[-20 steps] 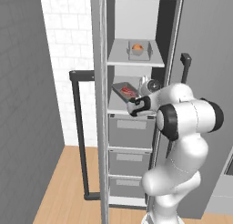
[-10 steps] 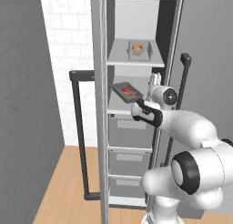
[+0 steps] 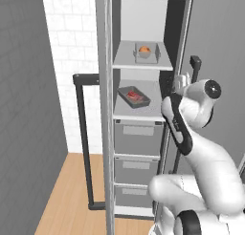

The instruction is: Take the meat container that has the steak and place it on the second highest rack of the freezer. Then take the vegetable container that has the onion and garlic and place it on the highest rack of the freezer.

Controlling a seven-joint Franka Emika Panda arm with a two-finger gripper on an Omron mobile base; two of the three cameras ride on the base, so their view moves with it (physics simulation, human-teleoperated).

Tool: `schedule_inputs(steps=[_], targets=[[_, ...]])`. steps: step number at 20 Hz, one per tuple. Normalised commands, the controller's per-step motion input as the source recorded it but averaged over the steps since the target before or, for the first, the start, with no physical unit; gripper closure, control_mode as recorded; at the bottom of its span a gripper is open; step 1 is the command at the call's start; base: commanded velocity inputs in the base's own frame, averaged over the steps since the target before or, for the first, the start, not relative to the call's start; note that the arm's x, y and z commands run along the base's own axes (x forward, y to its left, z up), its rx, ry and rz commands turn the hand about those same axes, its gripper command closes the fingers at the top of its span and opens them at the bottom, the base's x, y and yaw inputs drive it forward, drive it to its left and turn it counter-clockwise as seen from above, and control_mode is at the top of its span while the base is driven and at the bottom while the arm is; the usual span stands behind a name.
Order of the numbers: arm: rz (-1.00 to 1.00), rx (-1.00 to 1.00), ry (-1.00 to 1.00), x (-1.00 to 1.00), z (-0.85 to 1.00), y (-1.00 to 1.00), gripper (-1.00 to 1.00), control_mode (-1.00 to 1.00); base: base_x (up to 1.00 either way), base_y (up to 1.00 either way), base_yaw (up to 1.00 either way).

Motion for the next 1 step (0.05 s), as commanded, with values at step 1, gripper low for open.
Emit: schedule_inputs(steps=[1], targets=[[0.24,-0.12,0.20,-0.79,0.16,0.09,-1.00,-1.00,0.00,0.00,0.00]])
